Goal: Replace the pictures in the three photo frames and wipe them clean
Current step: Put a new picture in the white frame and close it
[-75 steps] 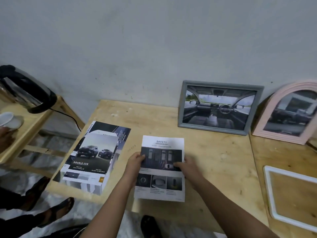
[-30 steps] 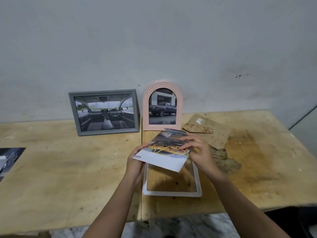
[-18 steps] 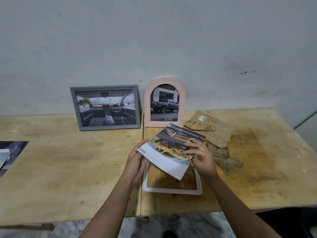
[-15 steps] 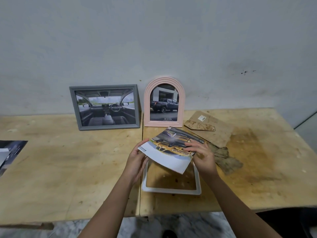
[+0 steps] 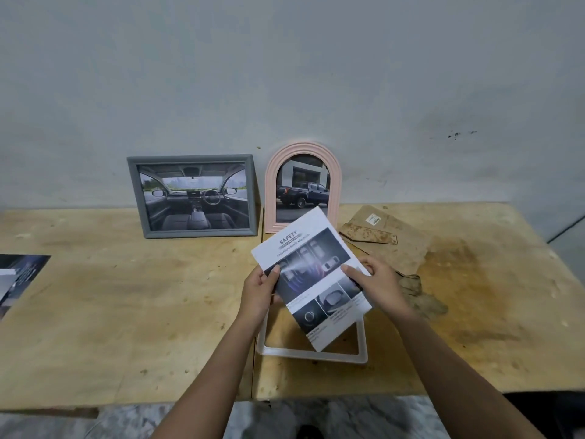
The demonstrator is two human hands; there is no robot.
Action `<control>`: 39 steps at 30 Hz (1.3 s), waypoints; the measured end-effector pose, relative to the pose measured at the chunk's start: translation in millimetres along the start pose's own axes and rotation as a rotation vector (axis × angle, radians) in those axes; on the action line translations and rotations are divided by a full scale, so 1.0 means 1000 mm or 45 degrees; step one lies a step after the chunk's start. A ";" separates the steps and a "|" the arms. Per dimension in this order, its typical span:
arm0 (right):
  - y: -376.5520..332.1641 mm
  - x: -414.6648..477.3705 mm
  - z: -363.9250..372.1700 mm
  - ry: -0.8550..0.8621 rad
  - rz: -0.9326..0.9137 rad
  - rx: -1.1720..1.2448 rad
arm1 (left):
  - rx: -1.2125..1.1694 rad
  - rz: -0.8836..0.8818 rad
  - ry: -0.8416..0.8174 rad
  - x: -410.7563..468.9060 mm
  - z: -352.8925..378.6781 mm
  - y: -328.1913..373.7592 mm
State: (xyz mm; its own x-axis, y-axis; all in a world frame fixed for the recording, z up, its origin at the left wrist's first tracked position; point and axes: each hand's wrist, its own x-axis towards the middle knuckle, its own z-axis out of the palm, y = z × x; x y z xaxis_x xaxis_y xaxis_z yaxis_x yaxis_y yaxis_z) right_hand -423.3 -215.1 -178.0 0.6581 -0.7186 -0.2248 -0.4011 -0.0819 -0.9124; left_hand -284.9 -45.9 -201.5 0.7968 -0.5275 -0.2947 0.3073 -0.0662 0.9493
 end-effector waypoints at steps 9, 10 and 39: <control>0.031 -0.008 0.010 0.024 0.312 0.359 | -0.415 -0.207 0.110 -0.020 0.000 -0.025; 0.032 -0.009 0.011 0.027 0.286 0.324 | -0.400 -0.209 0.093 -0.022 -0.001 -0.028; 0.090 -0.033 0.045 -0.010 -0.267 -0.880 | 1.384 0.367 -0.119 -0.044 -0.021 -0.076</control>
State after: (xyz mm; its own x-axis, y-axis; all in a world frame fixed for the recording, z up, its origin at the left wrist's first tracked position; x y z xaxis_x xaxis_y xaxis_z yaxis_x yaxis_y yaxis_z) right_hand -452.6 -168.0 -268.3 0.7691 -0.6349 -0.0734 -0.5753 -0.6376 -0.5123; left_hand -332.6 0.5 -262.7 0.7089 -0.7004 -0.0829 -0.5341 -0.6099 0.5855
